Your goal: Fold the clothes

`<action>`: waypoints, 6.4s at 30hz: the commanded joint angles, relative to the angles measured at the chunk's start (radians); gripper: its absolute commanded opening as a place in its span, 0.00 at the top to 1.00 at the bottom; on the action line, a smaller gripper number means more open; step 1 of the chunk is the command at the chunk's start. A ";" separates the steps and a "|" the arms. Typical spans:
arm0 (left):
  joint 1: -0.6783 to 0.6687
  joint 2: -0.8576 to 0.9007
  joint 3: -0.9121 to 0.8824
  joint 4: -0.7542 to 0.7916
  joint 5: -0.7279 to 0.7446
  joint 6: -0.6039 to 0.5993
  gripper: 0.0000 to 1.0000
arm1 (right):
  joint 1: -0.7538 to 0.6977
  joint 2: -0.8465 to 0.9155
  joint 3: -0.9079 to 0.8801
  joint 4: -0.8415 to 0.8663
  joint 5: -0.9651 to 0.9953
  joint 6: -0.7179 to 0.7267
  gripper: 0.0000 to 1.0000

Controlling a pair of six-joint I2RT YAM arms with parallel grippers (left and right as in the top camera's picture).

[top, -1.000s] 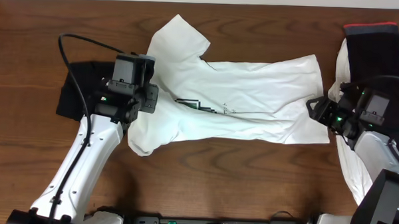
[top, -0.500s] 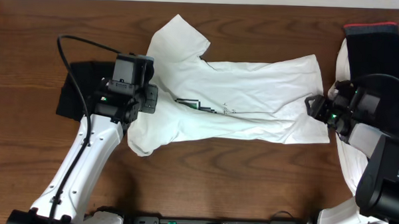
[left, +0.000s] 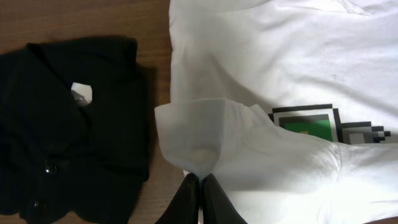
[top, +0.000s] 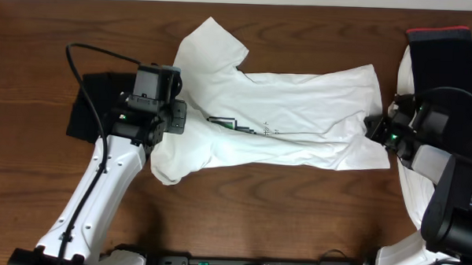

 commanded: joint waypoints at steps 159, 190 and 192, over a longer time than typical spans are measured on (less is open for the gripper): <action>0.000 0.000 0.022 -0.019 -0.012 0.002 0.95 | -0.134 -0.402 0.051 -0.727 0.298 0.049 0.96; 0.000 0.000 0.022 -0.023 -0.012 0.002 0.94 | -0.134 -0.275 -0.003 -0.606 0.322 0.089 0.60; 0.000 0.000 0.022 -0.023 -0.012 0.002 0.94 | -0.134 -0.236 -0.003 -0.600 0.314 0.088 0.61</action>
